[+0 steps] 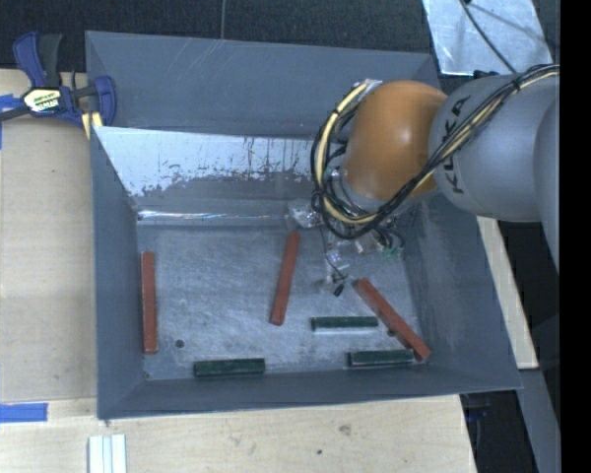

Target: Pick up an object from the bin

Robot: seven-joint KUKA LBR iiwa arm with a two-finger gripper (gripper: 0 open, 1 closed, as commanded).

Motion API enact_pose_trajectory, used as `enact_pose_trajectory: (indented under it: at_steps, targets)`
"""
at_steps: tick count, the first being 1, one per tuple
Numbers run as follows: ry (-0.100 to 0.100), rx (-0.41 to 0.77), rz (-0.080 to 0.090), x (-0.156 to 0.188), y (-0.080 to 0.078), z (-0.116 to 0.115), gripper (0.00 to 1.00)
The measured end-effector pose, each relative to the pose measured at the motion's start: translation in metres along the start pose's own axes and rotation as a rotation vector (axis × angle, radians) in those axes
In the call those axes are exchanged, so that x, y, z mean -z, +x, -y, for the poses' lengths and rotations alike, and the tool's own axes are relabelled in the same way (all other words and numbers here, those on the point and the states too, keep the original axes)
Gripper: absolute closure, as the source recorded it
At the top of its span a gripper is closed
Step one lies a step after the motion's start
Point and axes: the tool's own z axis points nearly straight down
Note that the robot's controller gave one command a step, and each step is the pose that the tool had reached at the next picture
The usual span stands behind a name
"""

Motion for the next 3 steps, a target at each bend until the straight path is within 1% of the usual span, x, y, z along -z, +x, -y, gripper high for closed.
enact_pose_trajectory:
  at_steps: [1,2,3]
  targets:
    - [0.002,0.244,0.001,0.060,-0.012,-0.019,0.00]
    - [-0.004,0.705,-0.008,-0.025,0.020,0.003,0.00]
    - [-0.001,0.704,-0.001,-0.022,0.017,0.002,1.00]
